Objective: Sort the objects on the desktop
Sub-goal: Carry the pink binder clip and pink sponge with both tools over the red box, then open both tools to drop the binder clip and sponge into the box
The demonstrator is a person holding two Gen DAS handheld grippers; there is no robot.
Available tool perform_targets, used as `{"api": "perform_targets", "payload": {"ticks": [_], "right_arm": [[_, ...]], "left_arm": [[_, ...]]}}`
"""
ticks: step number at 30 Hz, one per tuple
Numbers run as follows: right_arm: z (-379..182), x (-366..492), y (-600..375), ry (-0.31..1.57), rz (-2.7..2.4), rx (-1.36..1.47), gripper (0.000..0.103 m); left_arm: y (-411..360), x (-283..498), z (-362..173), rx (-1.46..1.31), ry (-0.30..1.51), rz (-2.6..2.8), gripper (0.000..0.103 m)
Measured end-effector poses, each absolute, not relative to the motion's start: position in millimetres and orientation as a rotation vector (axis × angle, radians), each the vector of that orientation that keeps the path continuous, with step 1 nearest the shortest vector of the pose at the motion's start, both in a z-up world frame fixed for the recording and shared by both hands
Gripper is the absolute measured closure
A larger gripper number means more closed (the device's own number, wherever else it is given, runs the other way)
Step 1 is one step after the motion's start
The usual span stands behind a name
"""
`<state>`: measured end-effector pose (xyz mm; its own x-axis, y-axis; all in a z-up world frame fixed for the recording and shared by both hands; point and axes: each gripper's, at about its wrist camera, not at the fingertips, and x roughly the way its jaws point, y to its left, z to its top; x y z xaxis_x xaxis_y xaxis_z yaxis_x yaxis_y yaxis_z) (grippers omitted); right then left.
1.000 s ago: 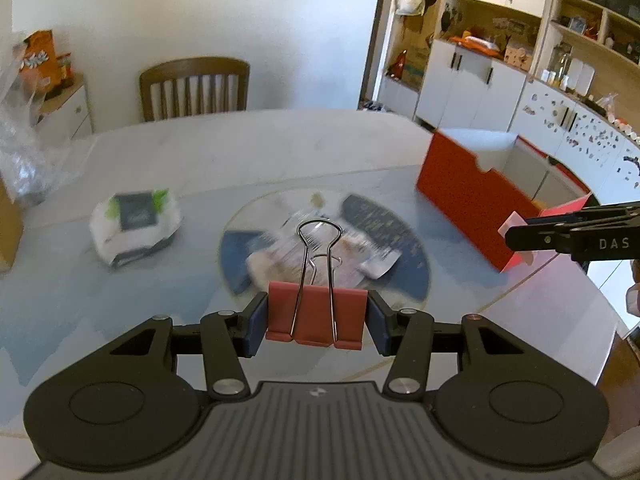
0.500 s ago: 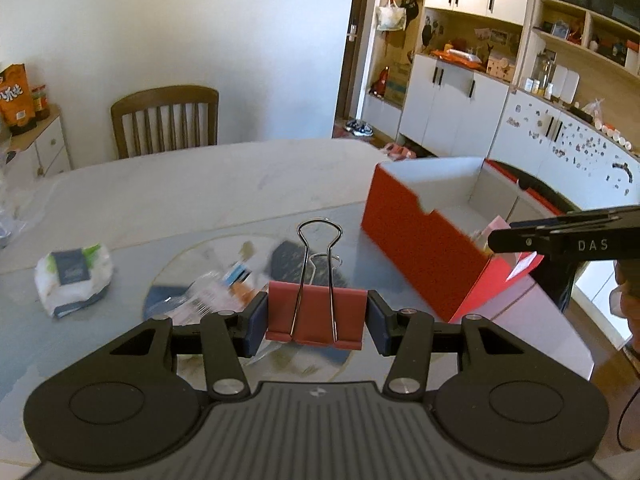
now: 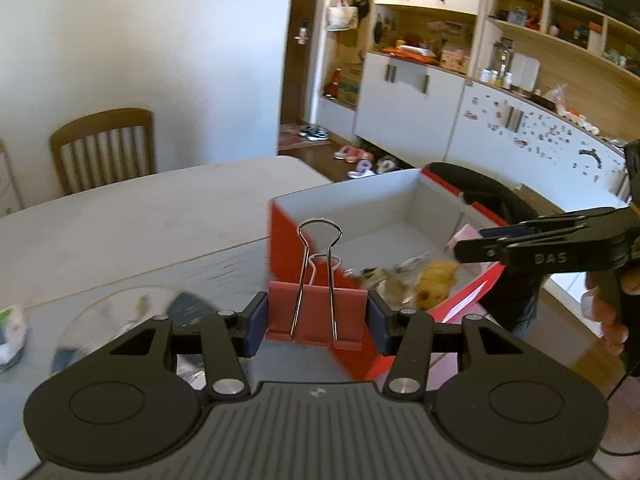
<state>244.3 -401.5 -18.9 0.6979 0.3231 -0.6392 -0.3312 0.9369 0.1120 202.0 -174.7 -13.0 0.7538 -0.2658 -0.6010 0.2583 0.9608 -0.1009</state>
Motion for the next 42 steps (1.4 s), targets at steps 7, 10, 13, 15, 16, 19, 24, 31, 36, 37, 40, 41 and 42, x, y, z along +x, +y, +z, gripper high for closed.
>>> {"api": "perform_targets", "payload": {"ticks": [7, 10, 13, 15, 16, 19, 24, 31, 36, 37, 40, 41, 42], "right_arm": [[-27, 265, -426, 0.726, 0.324, -0.011, 0.061], [-31, 275, -432, 0.738, 0.314, -0.010, 0.061], [-35, 286, -438, 0.752, 0.312, -0.013, 0.061], [-38, 293, -439, 0.763, 0.310, -0.025, 0.061], [-39, 296, -439, 0.767, 0.312, -0.029, 0.061], [-45, 308, -439, 0.783, 0.309, -0.049, 0.061], [-54, 329, -443, 0.824, 0.308, -0.038, 0.061], [-69, 362, -445, 0.907, 0.303, -0.009, 0.061], [-79, 380, -443, 0.943, 0.307, -0.026, 0.061], [-80, 383, -441, 0.946, 0.306, -0.031, 0.061], [-85, 390, -435, 0.969, 0.311, -0.048, 0.061], [-86, 392, -433, 0.978, 0.312, -0.058, 0.061], [-89, 395, -431, 0.992, 0.314, -0.069, 0.061]], "left_arm": [[-220, 235, -14, 0.056, 0.665, -0.355, 0.053], [-235, 252, -18, 0.081, 0.680, -0.373, 0.053], [-246, 268, -22, 0.109, 0.695, -0.387, 0.053], [-252, 278, -25, 0.119, 0.708, -0.397, 0.053], [-255, 285, -27, 0.121, 0.718, -0.402, 0.053], [-261, 302, -32, 0.124, 0.747, -0.412, 0.053], [-273, 334, -42, 0.155, 0.794, -0.422, 0.053], [-288, 364, -58, 0.240, 0.847, -0.429, 0.053], [-293, 383, -71, 0.275, 0.889, -0.426, 0.053], [-294, 385, -73, 0.283, 0.896, -0.425, 0.053], [-296, 392, -80, 0.305, 0.919, -0.422, 0.053], [-296, 394, -82, 0.307, 0.927, -0.422, 0.053], [-296, 396, -84, 0.310, 0.935, -0.422, 0.053]]}}
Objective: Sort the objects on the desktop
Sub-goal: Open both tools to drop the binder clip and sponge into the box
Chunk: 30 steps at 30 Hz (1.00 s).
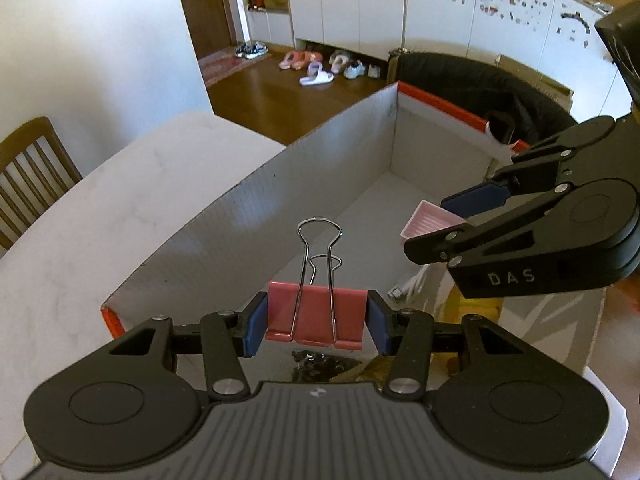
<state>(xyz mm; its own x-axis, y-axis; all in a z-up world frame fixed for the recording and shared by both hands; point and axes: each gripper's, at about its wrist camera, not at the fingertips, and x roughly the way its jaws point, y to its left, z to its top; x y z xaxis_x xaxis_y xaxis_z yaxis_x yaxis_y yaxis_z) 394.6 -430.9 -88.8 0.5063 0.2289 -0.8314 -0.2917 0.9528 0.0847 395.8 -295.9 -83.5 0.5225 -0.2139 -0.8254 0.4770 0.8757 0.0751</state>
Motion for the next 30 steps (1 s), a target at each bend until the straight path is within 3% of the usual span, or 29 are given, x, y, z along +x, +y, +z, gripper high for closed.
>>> {"api": "perform_targets", "payload": {"ticks": [12, 30], "right_arm": [[-108, 409, -409, 1.165, 0.322, -0.165, 0.060], [-91, 400, -414, 1.153, 0.335, -0.131, 0.053]], "left_arm": [[-299, 411, -102, 0.335, 1.064, -0.435, 0.053], [-285, 400, -85, 0.259, 1.052, -0.431, 0.053]]}}
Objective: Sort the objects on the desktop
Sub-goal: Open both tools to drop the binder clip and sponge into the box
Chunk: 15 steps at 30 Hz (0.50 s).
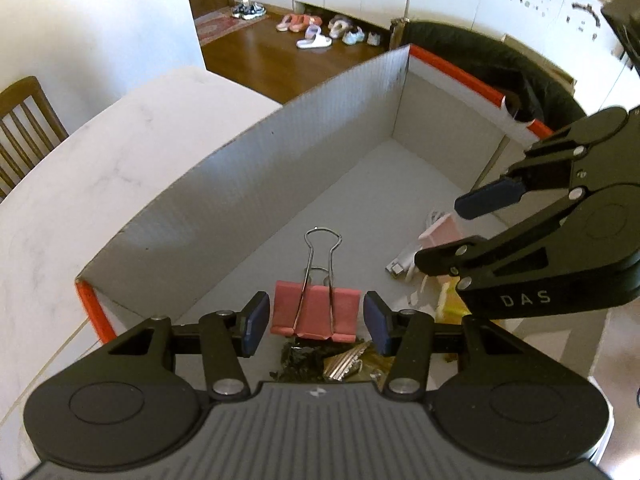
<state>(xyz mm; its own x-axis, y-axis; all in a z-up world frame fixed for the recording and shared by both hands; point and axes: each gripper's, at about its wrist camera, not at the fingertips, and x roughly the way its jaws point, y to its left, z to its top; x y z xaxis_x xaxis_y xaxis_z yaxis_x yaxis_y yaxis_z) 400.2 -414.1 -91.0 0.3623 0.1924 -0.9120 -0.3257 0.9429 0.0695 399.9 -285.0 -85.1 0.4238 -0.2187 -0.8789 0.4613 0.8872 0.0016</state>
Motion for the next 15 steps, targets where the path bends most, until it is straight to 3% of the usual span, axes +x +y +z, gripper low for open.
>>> {"api": "perform_targets", "payload": {"ticks": [15], "right_arm": [[-38, 357, -417, 1.040, 0.424, -0.080, 0.051]], "left_arm": [[-252, 354, -45, 0.154, 0.892, -0.418, 0.053]]}}
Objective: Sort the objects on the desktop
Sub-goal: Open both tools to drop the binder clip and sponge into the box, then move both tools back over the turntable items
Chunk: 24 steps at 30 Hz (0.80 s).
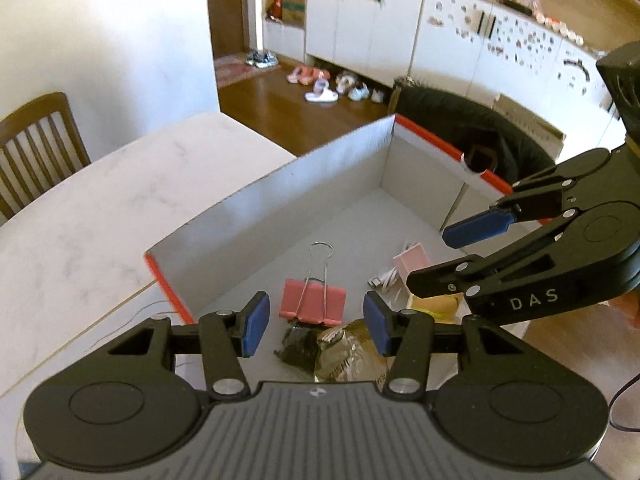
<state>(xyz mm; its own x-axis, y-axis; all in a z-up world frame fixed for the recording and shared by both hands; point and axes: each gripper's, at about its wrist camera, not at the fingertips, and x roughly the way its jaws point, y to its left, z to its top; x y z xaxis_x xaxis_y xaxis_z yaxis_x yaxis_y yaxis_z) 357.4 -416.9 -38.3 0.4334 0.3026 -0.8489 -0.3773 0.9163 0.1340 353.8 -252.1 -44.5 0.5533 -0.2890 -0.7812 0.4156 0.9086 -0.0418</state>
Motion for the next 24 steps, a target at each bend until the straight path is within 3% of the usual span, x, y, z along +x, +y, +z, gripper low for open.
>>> {"api": "perform_targets", "payload": {"ticks": [8, 11, 24], "right_arm": [[-23, 338, -412, 0.963, 0.439, -0.059, 0.036], [-19, 328, -408, 0.938, 0.436, -0.052, 0.032], [-10, 280, -363, 0.835, 0.461, -0.037, 0.021]], "left_arm": [[-242, 316, -25, 0.118, 0.819, -0.409, 0.053], [-233, 304, -19, 0.101, 0.803, -0.410, 0.045], [-171, 255, -2, 0.046, 0.729, -0.377, 0.031]]}}
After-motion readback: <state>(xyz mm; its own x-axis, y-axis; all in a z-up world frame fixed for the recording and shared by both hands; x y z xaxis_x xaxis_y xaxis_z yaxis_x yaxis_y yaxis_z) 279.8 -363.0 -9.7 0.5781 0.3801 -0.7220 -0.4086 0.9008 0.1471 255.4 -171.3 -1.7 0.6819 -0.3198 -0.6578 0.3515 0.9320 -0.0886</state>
